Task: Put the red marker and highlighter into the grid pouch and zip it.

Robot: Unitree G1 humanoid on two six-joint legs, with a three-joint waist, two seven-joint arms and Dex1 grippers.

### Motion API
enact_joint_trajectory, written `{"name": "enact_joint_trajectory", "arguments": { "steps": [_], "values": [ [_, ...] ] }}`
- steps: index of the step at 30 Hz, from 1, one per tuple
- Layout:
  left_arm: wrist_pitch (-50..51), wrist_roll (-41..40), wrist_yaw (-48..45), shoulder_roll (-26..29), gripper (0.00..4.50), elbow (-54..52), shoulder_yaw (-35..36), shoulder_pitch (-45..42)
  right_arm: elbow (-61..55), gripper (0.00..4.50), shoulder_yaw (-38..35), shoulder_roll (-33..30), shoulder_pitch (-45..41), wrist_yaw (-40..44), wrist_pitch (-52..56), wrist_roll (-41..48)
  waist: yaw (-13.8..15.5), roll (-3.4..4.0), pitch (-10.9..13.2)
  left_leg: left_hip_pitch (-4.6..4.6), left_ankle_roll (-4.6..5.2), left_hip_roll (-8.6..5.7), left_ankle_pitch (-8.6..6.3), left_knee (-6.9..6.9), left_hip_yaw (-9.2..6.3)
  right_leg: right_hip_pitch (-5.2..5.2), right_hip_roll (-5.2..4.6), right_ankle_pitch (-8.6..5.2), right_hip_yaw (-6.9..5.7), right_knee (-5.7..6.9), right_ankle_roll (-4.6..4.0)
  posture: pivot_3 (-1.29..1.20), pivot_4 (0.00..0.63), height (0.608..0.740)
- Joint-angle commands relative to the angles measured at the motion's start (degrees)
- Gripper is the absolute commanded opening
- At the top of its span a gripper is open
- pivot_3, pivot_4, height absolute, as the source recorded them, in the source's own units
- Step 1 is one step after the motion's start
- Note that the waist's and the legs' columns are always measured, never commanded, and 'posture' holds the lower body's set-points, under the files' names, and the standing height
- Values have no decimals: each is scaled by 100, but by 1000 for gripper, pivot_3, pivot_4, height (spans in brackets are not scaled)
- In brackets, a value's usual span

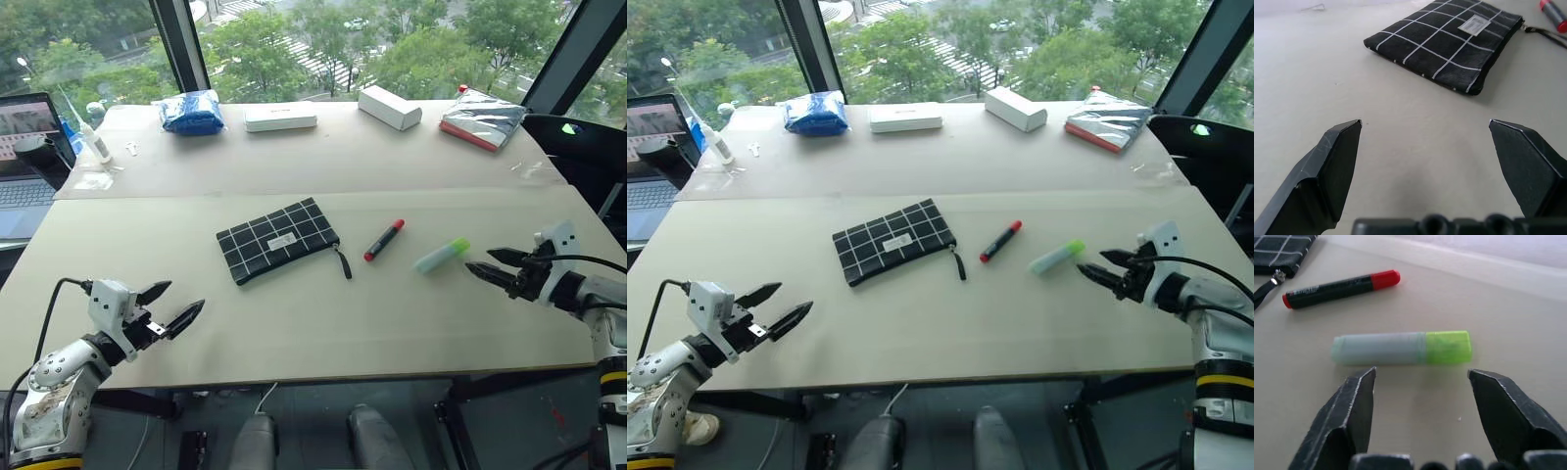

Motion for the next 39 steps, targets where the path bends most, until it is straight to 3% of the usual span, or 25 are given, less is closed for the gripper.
{"name": "enact_joint_trajectory", "arguments": {
  "steps": [1, 5, 6, 13, 22, 28, 39],
  "values": [
    [-848, 382, -58, 116, 4500, 265, -134, -303, -206, 1807, -242, -77, -170, 90, 47, 231, 4, 0, 0, -1, 0, 0, 0, 1, 0, 0, 0, 1, -1, 0, -1, 0, 150, 740],
    [-1304, 816, -303, 361, 4500, 502, -556, -462, -794, 229, -177, 39, -370, 86, 306, 502, 3, 0, 0, -3, 0, 1, 0, 1, -1, -2, 0, 1, -2, 3, -1, 0, 150, 740],
    [-1389, 879, -339, 404, 4500, 560, -633, -504, -948, 57, -128, 98, -430, 47, 386, 546, -4, 1, 1, -3, 0, 1, 0, 1, -1, -2, 0, 1, -2, 3, -1, 0, 150, 740],
    [-2263, 1778, -192, 772, 4500, 1408, -1145, -1185, -1866, 57, 1110, 1099, -1176, -495, 780, 105, -20, 1, 0, 2, 0, 10, 0, -6, -5, -10, 10, 0, -4, 16, 0, 0, 150, 740],
    [-3099, 2351, 522, 739, 4500, 2247, -1486, -2017, -775, 57, 2479, 2471, -2348, -1727, 963, -1261, 4, 3, 1, 1, 1, 5, 1, -1, -8, -16, 5, 5, -11, 33, -7, 0, 150, 740],
    [-3175, 2244, 542, 634, 4500, 2291, -1608, -1990, 202, 57, 2732, 2839, -2785, -1983, 573, -1760, 32, 3, 1, -17, 0, 0, 0, -5, -7, -37, -4, 7, -13, 35, -10, 0, 150, 740],
    [-3223, 2147, 526, 486, 4500, 2350, -1665, -2056, 913, 57, 3272, 2979, -2876, -1563, 25, -2479, 6, 3, 0, -8, 1, 3, 0, -9, -8, -35, -1, 7, -16, 39, -11, 0, 150, 740]
  ]
}}
